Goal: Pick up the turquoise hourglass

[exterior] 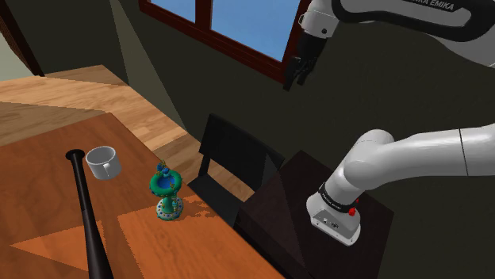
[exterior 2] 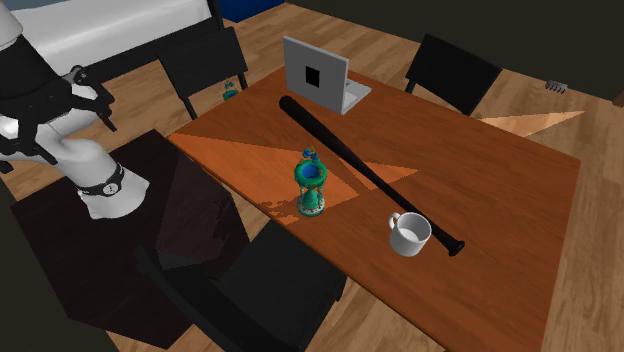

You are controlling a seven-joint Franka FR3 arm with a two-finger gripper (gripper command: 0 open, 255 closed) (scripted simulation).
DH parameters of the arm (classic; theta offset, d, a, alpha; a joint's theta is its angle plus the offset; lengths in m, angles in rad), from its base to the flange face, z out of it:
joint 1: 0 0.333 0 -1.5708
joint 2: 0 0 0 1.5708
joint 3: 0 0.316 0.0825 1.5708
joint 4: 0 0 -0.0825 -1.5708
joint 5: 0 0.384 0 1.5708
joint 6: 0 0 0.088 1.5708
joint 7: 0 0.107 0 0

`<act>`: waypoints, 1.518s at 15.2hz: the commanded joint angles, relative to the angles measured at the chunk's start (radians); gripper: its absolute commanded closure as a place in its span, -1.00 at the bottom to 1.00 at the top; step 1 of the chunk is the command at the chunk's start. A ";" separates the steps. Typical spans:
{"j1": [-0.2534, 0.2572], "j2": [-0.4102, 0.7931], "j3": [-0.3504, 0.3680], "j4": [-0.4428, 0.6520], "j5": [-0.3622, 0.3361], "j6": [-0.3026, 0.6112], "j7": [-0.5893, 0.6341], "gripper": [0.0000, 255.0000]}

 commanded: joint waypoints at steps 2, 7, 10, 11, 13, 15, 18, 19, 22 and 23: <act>0.007 -0.006 0.018 -0.025 0.014 0.030 0.017 -1.00; 0.048 -0.012 0.114 -0.133 0.084 0.189 0.104 -1.00; 0.073 0.007 0.177 -0.182 0.125 0.292 0.155 -1.00; 0.081 0.018 0.199 -0.195 0.138 0.327 0.173 -1.00; 0.097 0.044 0.244 -0.216 0.162 0.400 0.208 -1.00; 0.109 0.079 0.291 -0.231 0.183 0.474 0.244 -1.00; 0.122 0.146 0.364 -0.241 0.206 0.588 0.300 -1.00; 0.123 0.172 0.390 -0.241 0.210 0.626 0.320 -1.00; 0.118 0.259 0.471 -0.231 0.210 0.741 0.387 -1.00; 0.112 0.291 0.499 -0.225 0.204 0.779 0.412 -1.00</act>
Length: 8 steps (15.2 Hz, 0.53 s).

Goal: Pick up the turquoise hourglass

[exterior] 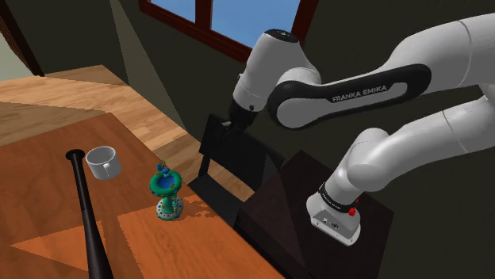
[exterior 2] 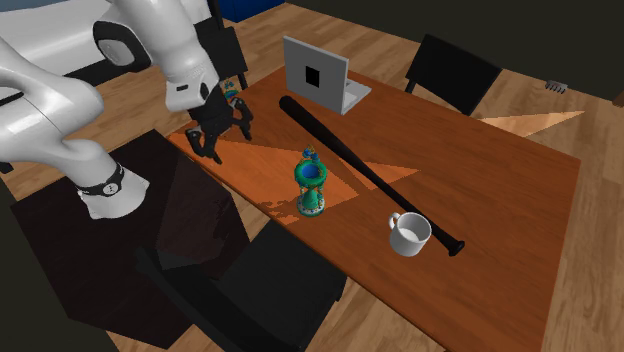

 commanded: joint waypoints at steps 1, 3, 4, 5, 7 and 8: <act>-0.013 0.063 0.057 0.013 -0.013 0.077 0.051 -1.00; -0.038 0.133 0.121 0.034 -0.046 0.149 0.112 -1.00; -0.056 0.170 0.156 0.047 -0.070 0.184 0.147 -1.00; -0.078 0.208 0.193 0.061 -0.102 0.217 0.187 -1.00; -0.135 0.288 0.275 0.093 -0.192 0.278 0.285 -1.00; -0.172 0.332 0.321 0.113 -0.255 0.305 0.346 -1.00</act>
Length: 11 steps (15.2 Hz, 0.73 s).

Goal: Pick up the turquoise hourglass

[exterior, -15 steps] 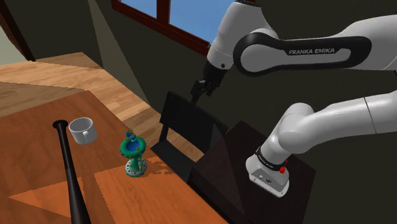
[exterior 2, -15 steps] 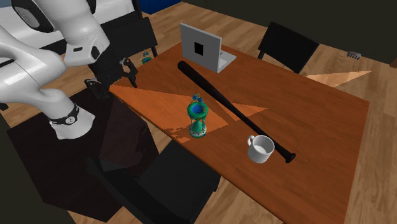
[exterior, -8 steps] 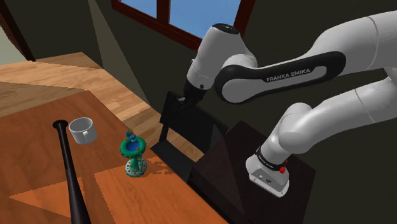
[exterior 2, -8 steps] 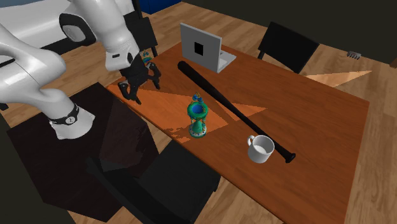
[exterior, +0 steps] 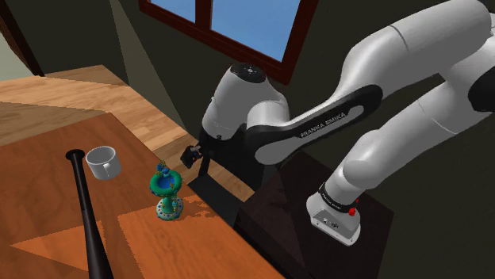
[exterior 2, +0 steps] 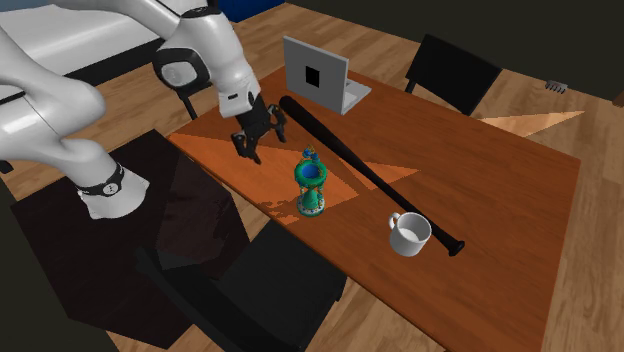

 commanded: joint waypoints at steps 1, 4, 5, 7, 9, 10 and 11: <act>-0.074 0.087 0.090 0.043 -0.136 0.048 0.130 -1.00; -0.179 0.271 0.207 0.132 -0.510 0.067 0.441 -1.00; -0.173 0.344 0.208 0.172 -0.654 0.050 0.555 -1.00; -0.087 0.433 0.139 0.231 -0.807 0.024 0.679 -1.00; -0.051 0.458 0.099 0.233 -0.855 0.035 0.717 -1.00; -0.040 0.472 0.085 0.234 -0.882 0.039 0.738 -1.00; -0.029 0.485 0.072 0.235 -0.908 0.042 0.758 -1.00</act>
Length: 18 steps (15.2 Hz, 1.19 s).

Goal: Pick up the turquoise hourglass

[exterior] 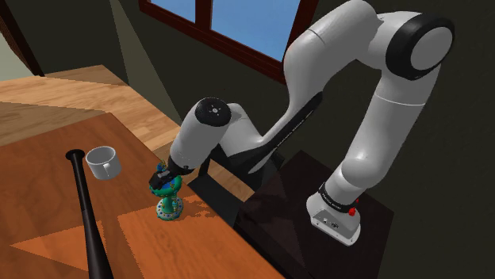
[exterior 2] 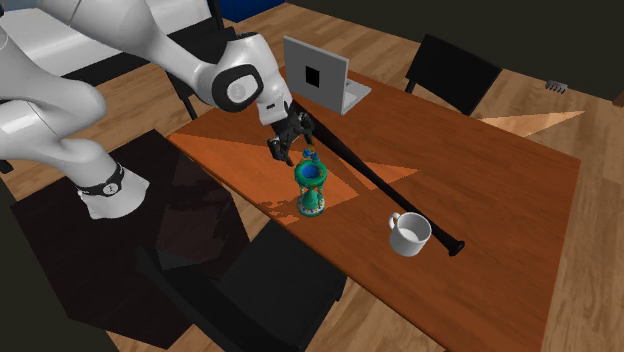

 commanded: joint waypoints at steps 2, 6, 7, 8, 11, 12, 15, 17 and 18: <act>0.036 0.045 -0.044 0.008 -0.087 0.012 0.066 -1.00; 0.054 0.067 -0.066 0.013 -0.128 0.017 0.098 1.00; 0.053 0.067 -0.066 0.012 -0.127 0.017 0.096 1.00; 0.053 0.067 -0.066 0.012 -0.127 0.017 0.096 1.00; 0.054 0.067 -0.066 0.013 -0.128 0.017 0.097 1.00; 0.053 0.067 -0.067 0.013 -0.128 0.017 0.097 1.00; 0.053 0.065 -0.065 0.011 -0.127 0.017 0.097 1.00; 0.031 0.039 -0.038 0.007 -0.077 0.010 0.058 1.00; 0.020 0.026 -0.025 0.005 -0.051 0.006 0.038 1.00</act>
